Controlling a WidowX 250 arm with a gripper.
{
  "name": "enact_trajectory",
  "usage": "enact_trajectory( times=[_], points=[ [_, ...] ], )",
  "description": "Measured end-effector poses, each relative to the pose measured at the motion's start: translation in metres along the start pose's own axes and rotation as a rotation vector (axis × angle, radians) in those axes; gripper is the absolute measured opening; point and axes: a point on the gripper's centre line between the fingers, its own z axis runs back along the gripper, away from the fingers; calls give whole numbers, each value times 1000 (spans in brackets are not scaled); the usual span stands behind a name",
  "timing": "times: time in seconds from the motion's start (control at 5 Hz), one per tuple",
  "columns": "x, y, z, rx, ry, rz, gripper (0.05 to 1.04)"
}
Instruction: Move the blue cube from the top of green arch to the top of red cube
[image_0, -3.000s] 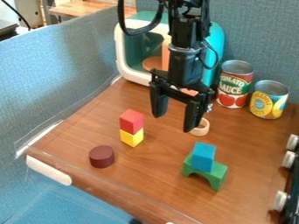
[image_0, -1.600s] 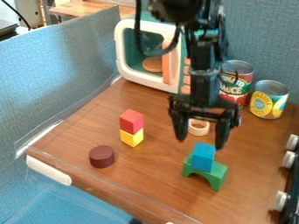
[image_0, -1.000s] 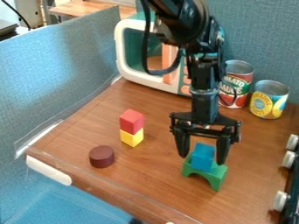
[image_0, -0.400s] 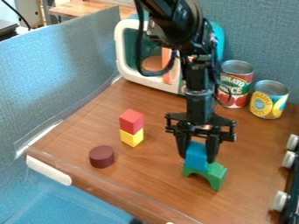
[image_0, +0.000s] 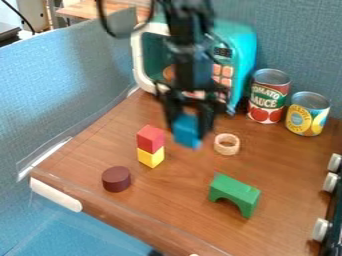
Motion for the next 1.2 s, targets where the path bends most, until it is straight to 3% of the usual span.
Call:
enact_trajectory(
  times=[0.2, 0.4, 0.6, 1.0, 1.2],
  points=[
    [-2, 40, 16, -15, 62, -19, 601],
    [6, 63, 4, -32, 163, -55, 601],
    [18, 83, -2, -55, 172, -95, 601],
    [28, 86, -12, -22, 188, -166, 601],
    [32, 81, -14, -8, 171, -184, 601]
  ],
)
